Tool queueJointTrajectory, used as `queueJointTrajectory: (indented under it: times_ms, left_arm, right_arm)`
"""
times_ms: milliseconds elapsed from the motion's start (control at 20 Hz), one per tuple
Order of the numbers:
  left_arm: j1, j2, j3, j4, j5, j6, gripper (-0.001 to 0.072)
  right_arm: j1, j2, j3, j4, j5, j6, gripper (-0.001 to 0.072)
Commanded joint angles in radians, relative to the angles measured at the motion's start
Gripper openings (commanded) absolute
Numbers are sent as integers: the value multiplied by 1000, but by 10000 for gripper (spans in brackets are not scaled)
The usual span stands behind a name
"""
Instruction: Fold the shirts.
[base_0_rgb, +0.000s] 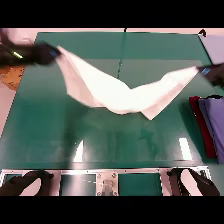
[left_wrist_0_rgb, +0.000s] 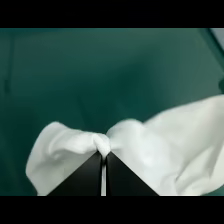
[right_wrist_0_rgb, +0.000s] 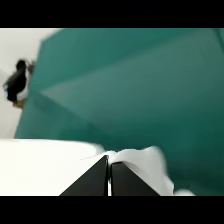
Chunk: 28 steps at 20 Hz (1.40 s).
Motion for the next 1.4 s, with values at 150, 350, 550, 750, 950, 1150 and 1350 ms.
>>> queueJointTrajectory:
  times_ms: [150, 350, 550, 750, 950, 1150, 1350]
  left_arm:
    - [76, 94, 590, 94, 12, -26, 24]
    - [76, 94, 765, 201, 29, -83, 24]
    - [76, 94, 637, 263, -19, -101, 24]
    - [76, 38, 355, 208, -43, -92, 24]
    - [76, -175, 126, 14, 33, 4, 25]
    - [18, -495, 75, -52, 145, 70, 25]
    - [-53, -716, 75, -167, 327, 120, 26]
  right_arm:
    - [-115, 51, 499, 18, -3, 122, 11]
    - [-174, 51, 689, 17, -34, 150, 11]
    - [-174, 49, 658, -69, -32, 184, 11]
    - [-143, 17, 363, -50, -46, 147, 11]
    - [38, -145, 35, -51, -262, 22, 12]
    - [150, -501, -17, -42, -405, -47, 12]
    - [163, -791, 44, -32, -416, -46, 14]
